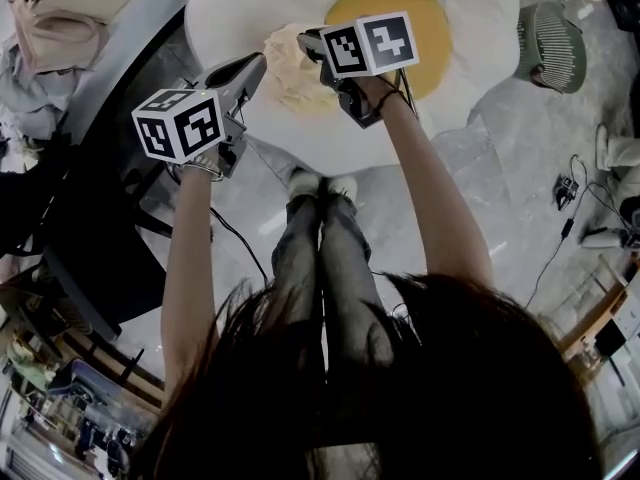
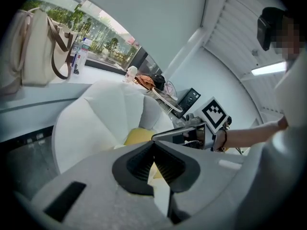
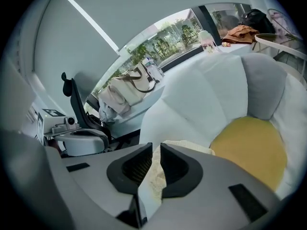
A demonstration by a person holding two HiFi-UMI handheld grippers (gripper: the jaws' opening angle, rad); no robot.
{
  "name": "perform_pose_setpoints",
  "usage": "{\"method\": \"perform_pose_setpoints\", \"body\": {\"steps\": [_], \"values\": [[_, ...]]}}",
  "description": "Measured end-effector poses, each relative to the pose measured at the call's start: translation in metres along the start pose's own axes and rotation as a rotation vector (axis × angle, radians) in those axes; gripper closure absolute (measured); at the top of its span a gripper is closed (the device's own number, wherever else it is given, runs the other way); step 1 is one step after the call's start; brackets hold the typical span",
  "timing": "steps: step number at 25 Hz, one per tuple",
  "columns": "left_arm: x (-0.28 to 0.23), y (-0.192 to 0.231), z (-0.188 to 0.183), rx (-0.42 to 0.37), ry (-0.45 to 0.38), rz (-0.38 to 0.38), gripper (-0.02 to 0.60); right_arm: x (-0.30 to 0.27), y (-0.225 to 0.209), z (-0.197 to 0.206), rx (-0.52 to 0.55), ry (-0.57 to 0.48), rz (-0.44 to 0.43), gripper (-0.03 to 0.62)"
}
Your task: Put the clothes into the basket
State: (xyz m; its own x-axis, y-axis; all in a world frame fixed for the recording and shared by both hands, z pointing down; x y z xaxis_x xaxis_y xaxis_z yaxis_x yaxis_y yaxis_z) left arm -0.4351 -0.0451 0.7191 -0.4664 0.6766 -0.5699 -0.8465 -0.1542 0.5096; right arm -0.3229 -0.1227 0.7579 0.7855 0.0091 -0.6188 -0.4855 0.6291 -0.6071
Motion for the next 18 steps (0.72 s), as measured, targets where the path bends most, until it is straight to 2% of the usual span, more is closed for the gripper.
{"method": "perform_pose_setpoints", "body": {"steps": [2,3,5,9,18], "values": [[-0.003,0.007,0.008,0.004,0.010,-0.003,0.571,-0.009,-0.003,0.007,-0.011,0.016,-0.007,0.558],[-0.005,0.010,0.011,0.007,0.012,-0.004,0.571,-0.014,-0.005,0.010,-0.024,0.023,-0.017,0.497],[-0.009,0.014,0.017,0.013,0.014,-0.004,0.571,-0.022,-0.008,0.017,-0.050,0.028,-0.030,0.456],[-0.018,0.021,0.027,0.025,0.022,-0.001,0.571,-0.034,-0.021,0.032,-0.061,0.064,0.006,0.401],[-0.036,0.036,0.042,0.043,0.017,-0.004,0.571,-0.057,-0.042,0.056,-0.090,0.129,0.018,0.390]]}}
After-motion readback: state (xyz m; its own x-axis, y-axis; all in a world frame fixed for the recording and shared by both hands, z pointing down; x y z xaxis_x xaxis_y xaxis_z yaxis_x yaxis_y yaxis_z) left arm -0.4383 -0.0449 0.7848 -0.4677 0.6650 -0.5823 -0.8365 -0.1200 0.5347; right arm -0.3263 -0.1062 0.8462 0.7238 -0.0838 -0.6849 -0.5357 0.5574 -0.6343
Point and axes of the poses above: the fingertips, and each gripper's own axes: x backward along the fingers, y to its left, z out of its underside, the point moved 5 cm from there along x, backward along the fingers, and after that the axes turned 8 degrees about -z, right-handed, at the moved point
